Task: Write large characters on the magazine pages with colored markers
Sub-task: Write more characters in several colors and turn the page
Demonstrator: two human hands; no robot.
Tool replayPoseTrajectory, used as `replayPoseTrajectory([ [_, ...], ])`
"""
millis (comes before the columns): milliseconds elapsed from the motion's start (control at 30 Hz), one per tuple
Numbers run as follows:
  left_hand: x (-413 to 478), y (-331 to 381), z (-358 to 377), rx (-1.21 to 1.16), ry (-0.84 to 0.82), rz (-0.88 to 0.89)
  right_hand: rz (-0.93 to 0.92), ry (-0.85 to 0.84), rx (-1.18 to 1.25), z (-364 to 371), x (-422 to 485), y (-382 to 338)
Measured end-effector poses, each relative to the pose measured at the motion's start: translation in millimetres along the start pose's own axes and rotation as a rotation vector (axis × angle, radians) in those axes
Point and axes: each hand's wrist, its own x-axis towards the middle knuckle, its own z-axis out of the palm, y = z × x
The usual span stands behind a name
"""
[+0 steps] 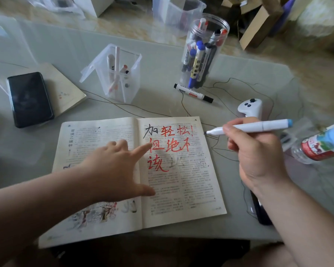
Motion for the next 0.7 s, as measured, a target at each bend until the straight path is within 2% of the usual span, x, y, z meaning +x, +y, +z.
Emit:
replayPoseTrajectory([
  [100,3,4,8,-0.008,0.007,-0.021,-0.040,-0.073,-0.153,3,-6,2],
  [267,16,11,6,-0.021,0.034,-0.014,-0.066,-0.377,-0.194,16,-33,11],
  [400,18,13,7,0.015,0.034,-0.020,-0.138,-0.545,-0.350,24,-45,23],
  [700,14,8,8,0.048,-0.009,-0.040,-0.119,-0.504,-0.468,36,-50,35],
])
